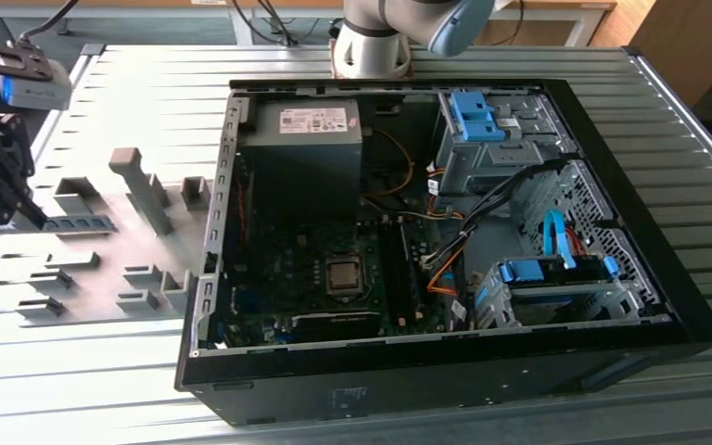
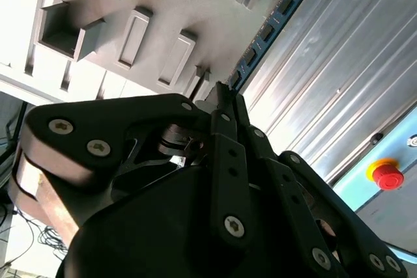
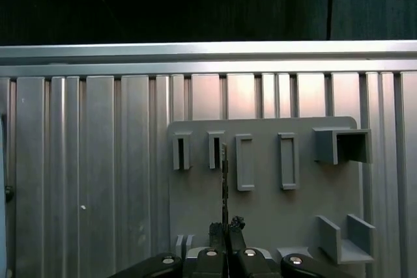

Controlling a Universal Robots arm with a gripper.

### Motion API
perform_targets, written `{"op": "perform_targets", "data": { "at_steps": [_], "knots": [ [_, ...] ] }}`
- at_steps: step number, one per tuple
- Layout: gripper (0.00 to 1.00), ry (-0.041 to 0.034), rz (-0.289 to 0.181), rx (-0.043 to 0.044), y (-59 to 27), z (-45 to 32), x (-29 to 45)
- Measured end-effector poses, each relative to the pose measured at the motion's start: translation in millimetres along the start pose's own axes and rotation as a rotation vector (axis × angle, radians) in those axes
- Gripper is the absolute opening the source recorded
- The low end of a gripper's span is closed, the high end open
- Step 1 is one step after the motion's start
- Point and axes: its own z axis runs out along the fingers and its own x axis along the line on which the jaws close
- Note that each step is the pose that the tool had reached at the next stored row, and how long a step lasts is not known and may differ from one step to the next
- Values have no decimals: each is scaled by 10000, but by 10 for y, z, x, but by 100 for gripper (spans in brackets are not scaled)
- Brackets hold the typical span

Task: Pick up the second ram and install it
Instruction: 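Pick up the second ram and move it above second insertion slot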

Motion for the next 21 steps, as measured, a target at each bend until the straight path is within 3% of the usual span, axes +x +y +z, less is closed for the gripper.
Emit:
{"op": "perform_targets", "data": {
  "at_steps": [21],
  "knots": [
    [14,3,0,-2,3,-175,-4]
  ]
}}
